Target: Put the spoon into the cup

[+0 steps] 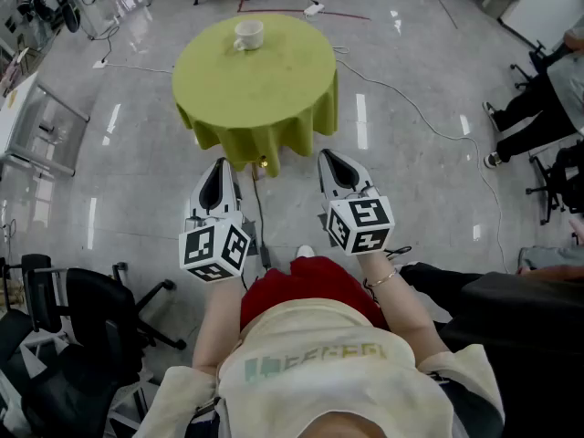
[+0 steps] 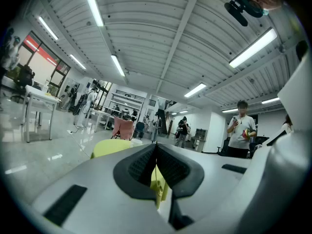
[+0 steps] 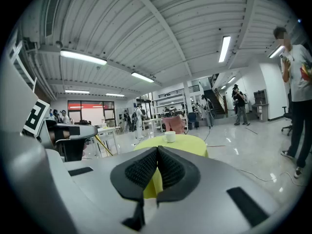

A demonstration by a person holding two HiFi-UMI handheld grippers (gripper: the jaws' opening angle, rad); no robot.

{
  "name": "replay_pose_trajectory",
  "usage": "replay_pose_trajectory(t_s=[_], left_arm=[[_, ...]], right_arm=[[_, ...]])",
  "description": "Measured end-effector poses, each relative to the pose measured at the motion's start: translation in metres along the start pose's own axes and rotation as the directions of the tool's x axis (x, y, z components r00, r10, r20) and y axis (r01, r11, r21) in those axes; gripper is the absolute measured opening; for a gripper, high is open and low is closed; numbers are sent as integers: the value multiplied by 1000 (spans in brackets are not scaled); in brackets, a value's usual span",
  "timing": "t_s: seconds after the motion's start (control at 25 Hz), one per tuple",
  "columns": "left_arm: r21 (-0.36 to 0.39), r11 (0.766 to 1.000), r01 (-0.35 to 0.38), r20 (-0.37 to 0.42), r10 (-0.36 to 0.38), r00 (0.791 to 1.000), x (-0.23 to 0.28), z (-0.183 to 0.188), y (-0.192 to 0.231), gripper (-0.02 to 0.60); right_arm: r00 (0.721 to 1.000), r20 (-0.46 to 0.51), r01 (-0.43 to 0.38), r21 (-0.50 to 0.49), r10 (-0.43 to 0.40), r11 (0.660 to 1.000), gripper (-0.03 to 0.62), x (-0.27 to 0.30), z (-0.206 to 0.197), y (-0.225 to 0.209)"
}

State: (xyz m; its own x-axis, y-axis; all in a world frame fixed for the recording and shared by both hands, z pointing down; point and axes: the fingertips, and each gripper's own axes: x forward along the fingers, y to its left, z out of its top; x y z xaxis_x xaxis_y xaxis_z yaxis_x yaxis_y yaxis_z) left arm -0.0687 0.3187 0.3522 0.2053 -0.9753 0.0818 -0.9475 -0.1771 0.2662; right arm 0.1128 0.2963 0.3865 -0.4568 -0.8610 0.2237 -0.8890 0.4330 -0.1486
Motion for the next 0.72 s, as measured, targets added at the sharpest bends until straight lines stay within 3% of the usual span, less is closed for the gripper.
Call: replay_pose_trajectory(t_s=[0.72], left_arm=[[25,999,-29,-12,29,1000,41,-9,-15,25]], right_arm=[[999,3,-48,-1,48,999,37,22,16,-32]])
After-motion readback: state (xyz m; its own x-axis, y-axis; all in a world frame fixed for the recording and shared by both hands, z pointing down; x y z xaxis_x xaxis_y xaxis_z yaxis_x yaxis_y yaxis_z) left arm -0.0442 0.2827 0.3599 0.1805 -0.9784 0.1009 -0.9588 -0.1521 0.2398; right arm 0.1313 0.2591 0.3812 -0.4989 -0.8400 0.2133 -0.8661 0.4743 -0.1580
